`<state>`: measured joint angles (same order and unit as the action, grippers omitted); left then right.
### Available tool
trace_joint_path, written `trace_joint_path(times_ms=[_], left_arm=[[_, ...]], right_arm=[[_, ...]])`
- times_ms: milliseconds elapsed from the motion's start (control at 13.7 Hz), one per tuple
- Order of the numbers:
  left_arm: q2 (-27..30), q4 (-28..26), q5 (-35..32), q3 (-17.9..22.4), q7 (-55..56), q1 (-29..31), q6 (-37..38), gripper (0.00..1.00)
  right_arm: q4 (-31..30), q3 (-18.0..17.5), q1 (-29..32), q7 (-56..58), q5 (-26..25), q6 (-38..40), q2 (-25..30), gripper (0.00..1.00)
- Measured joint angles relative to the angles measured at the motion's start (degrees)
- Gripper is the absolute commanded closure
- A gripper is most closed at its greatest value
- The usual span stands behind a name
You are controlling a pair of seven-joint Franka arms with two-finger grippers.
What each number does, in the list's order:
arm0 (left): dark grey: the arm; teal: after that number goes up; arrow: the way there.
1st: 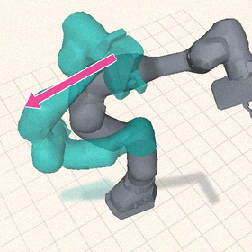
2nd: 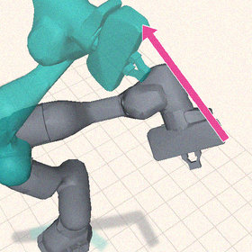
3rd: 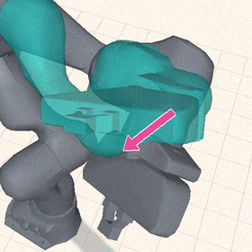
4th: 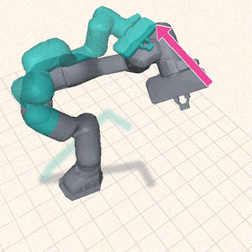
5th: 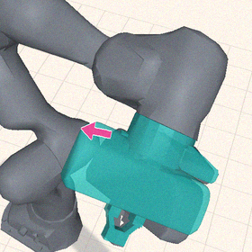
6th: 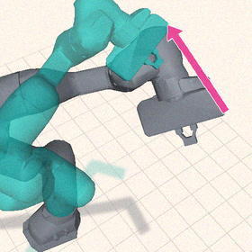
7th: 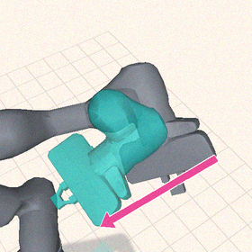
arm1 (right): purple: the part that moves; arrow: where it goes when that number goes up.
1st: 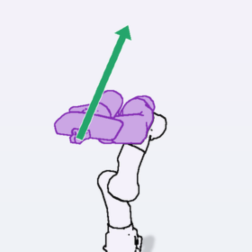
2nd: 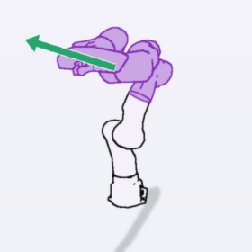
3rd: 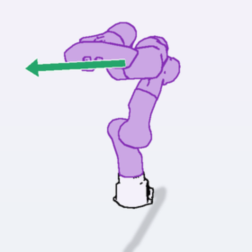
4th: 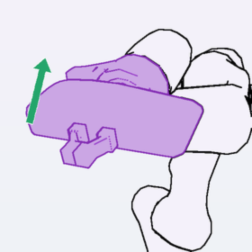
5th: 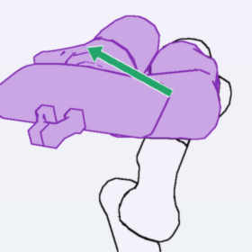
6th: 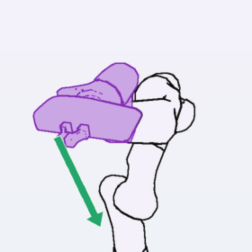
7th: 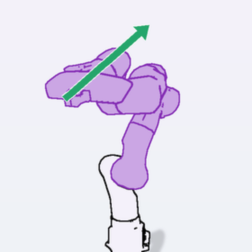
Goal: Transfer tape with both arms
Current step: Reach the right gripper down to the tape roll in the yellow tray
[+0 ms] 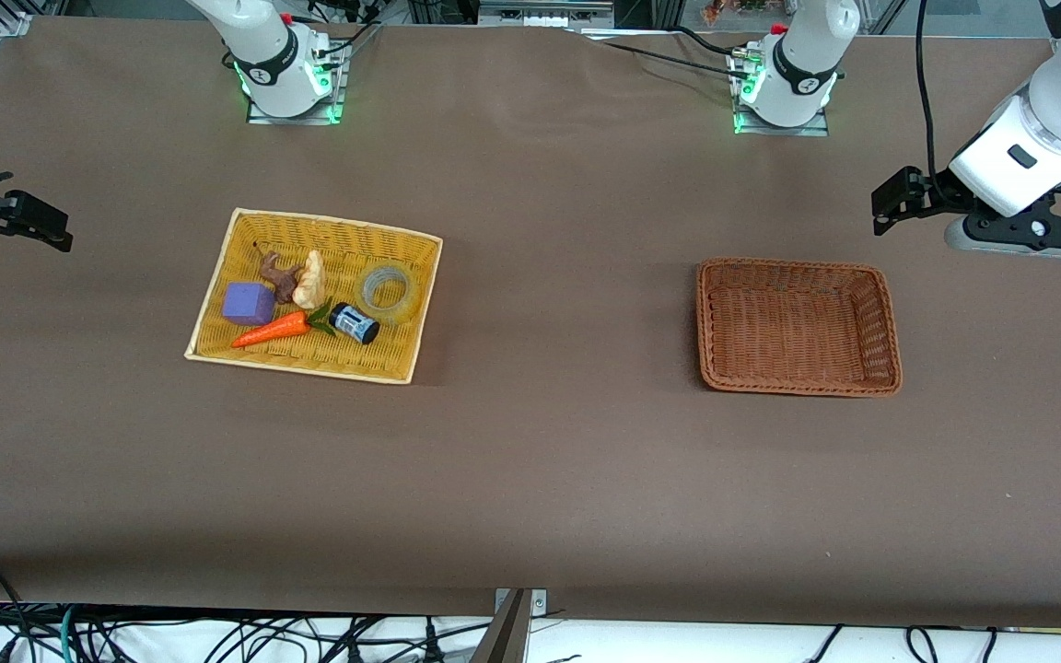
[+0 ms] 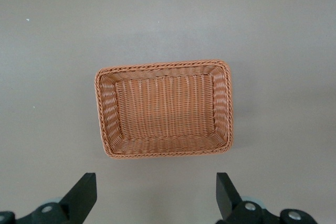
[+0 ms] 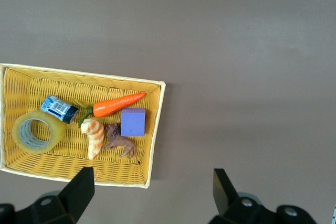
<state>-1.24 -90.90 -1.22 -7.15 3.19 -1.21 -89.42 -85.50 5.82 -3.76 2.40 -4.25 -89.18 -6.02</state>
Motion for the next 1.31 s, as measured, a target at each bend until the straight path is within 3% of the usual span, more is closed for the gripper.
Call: trace_joint_path(times_ms=[219,438,729,948,1312], left_arm=[[0.0,0.0,0.0,0.0,0.0,0.0,0.0,0.00],[-0.1,0.1,0.0,0.0,0.0,0.0,0.0,0.00],[-0.1,0.2,0.0,0.0,0.0,0.0,0.0,0.00],[-0.1,0.3,0.0,0.0,0.0,0.0,0.0,0.00],[-0.1,0.3,0.0,0.0,0.0,-0.1,0.0,0.00]], right_arm=[[-0.1,-0.2,-0.2,0.0,0.3,-1.2,-3.4,0.00],[-2.0,-0.6,-2.1,-6.4,5.1,-5.7,-9.0,0.00],[-5.6,-1.0,-11.7,-20.7,6.3,-15.9,-15.4,0.00],[-11.5,-1.4,-16.2,-27.3,6.3,-22.7,-16.1,0.00],[-24.9,-5.1,-16.5,-34.0,6.4,-35.5,-14.8,0.00]])
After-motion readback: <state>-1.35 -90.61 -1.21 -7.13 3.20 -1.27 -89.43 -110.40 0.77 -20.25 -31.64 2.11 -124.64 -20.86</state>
